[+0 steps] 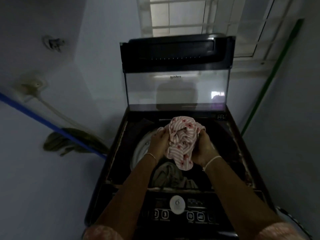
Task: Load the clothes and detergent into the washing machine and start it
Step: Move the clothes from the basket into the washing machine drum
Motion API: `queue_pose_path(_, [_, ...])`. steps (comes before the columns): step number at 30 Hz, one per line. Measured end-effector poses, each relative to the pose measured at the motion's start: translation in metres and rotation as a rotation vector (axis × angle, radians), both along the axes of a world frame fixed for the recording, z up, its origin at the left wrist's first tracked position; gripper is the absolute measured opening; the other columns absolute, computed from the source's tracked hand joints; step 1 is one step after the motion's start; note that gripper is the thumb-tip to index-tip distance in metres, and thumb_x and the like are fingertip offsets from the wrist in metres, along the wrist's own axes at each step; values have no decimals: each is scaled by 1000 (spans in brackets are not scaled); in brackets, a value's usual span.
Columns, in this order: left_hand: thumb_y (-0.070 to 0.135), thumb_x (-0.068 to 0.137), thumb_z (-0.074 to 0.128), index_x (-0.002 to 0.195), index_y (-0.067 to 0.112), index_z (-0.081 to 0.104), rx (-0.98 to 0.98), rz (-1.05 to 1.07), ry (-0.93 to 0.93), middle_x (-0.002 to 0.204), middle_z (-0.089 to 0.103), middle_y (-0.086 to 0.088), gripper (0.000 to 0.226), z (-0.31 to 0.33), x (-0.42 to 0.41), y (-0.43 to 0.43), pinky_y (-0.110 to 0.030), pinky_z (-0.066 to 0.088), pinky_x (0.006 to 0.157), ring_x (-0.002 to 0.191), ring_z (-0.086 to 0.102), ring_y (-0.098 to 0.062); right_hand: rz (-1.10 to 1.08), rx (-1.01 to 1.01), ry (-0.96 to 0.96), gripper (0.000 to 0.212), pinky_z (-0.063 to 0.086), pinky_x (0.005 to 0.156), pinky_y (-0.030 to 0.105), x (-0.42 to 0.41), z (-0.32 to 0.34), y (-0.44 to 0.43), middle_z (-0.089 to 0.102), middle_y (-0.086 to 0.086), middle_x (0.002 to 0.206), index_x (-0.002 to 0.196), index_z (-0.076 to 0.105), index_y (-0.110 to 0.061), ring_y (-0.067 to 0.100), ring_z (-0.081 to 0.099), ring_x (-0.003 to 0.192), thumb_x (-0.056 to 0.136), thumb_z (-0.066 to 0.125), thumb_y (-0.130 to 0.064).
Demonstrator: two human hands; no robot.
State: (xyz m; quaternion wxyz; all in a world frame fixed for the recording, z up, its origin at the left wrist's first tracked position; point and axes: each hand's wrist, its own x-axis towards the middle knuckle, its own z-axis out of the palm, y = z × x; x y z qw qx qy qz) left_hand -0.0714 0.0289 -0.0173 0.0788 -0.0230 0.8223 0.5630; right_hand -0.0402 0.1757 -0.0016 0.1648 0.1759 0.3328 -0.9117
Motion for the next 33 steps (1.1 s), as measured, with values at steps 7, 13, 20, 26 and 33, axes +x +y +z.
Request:
queue_pose_path(7, [76,53,68,134,31,52,190,-90,-337,136,55,7,94,-64,-43,-22,-42,42,107,120,55,-15,83,142,-196,65,47,86,44,-52,-59,-16,72,16,101,111,66,-9,31,61,104,93,35,-63])
queue_pose_path(13, [40,87,55,137,24,50,-86,-176,-219,138,53,-1,53,-103,-65,-31,-42,38,110,127,50,-21,147,254,-357,54,49,95,42,-75,-97,-36,66,18,113,126,58,-3,32,58,110,98,41,-46])
queue_pose_path(20, [35,98,46,144,13,39,-154,-278,-383,150,37,-8,52,-132,-81,-32,-32,26,114,138,35,-25,-6,330,-467,39,48,41,29,-81,-117,-46,56,15,68,74,51,-2,24,48,68,103,30,-15])
queue_pose_path(26, [15,95,55,134,2,50,-63,-248,-453,141,48,-11,42,-140,-76,-39,-30,32,112,129,47,-25,-86,438,-544,34,45,98,42,-93,-196,-32,61,21,100,120,56,5,34,57,92,99,35,-12])
queue_pose_path(33, [23,86,68,112,9,66,59,-130,-442,115,66,-14,30,-120,-67,-41,-34,48,96,107,62,-27,-84,420,-441,26,54,80,38,-76,-127,-42,68,21,82,105,61,7,33,65,77,97,43,-9])
